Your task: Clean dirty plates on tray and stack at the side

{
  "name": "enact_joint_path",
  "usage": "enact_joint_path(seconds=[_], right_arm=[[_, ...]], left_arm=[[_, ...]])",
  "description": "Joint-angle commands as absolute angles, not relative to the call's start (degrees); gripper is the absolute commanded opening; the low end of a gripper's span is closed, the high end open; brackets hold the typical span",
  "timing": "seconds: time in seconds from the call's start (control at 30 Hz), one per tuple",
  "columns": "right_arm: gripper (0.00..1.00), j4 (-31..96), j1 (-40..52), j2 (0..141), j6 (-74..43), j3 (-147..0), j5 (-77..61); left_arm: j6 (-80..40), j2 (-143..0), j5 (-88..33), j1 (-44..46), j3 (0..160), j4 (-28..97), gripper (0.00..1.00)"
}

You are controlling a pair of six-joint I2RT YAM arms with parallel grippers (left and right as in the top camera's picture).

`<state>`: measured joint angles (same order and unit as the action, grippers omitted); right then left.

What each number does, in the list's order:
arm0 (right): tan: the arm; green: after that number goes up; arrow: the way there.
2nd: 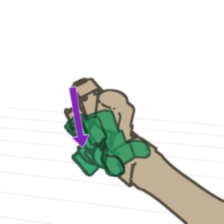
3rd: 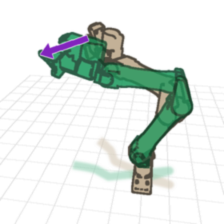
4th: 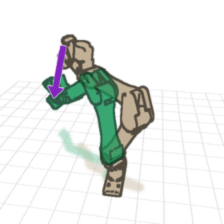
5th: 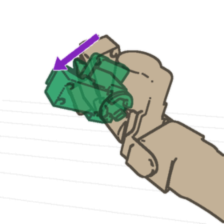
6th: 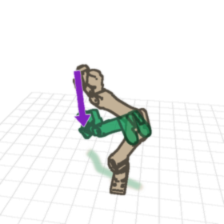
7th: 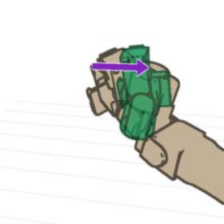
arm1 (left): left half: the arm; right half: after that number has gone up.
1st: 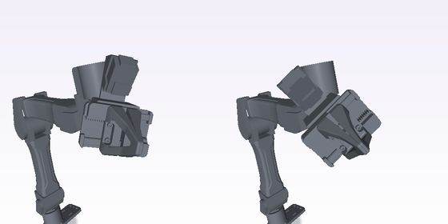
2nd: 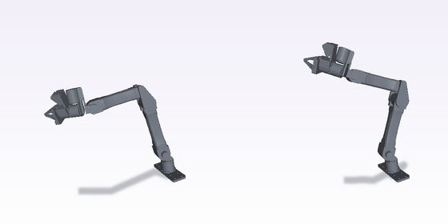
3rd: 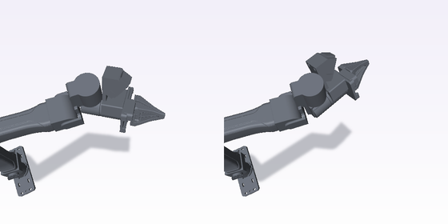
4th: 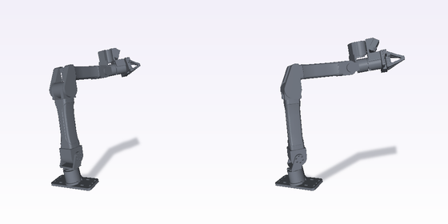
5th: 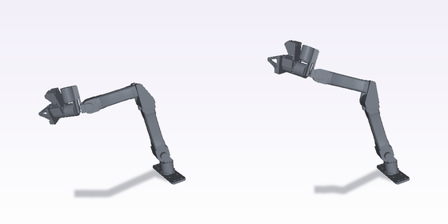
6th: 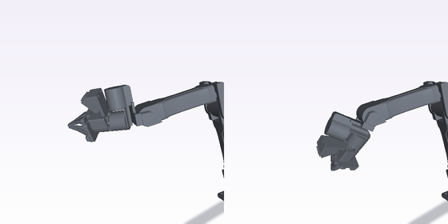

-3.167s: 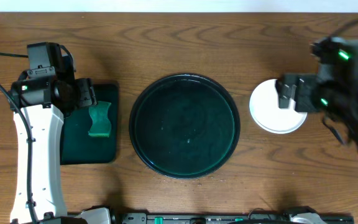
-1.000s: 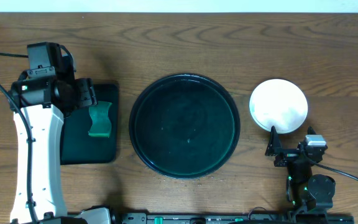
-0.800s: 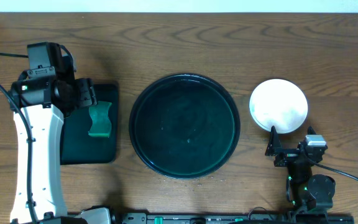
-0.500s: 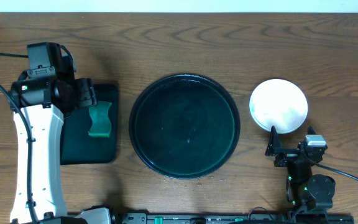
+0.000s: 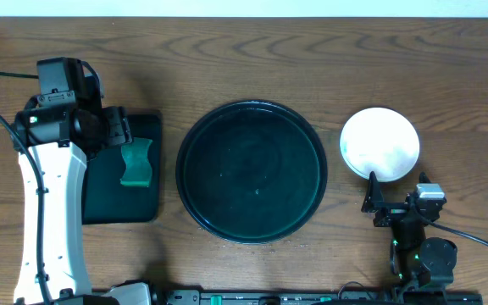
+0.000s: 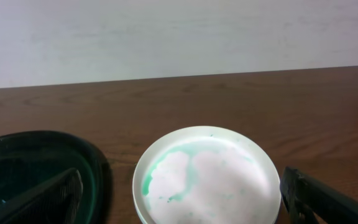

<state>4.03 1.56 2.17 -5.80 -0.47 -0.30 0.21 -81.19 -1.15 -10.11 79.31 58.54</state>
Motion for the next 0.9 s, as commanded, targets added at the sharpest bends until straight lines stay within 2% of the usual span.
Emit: enact_joint_path(seconds=[0.0, 0.37, 0.87], right_arm=[[0.99, 4.23, 1.21, 1.76, -5.48, -0.32, -0.69], [0.99, 4.25, 1.21, 1.76, -5.50, -0.32, -0.69], [0.99, 4.23, 1.21, 1.76, -5.50, -0.32, -0.67]], left_arm=[[-0.01, -81.23, -0.86, -10.22, 79.68, 58.70, 0.72], [-0.01, -79.48, -0.86, -10.22, 75.90, 58.70, 0.72], [-0.01, -64.58, -0.80, -10.22, 67.16, 58.67, 0.72]])
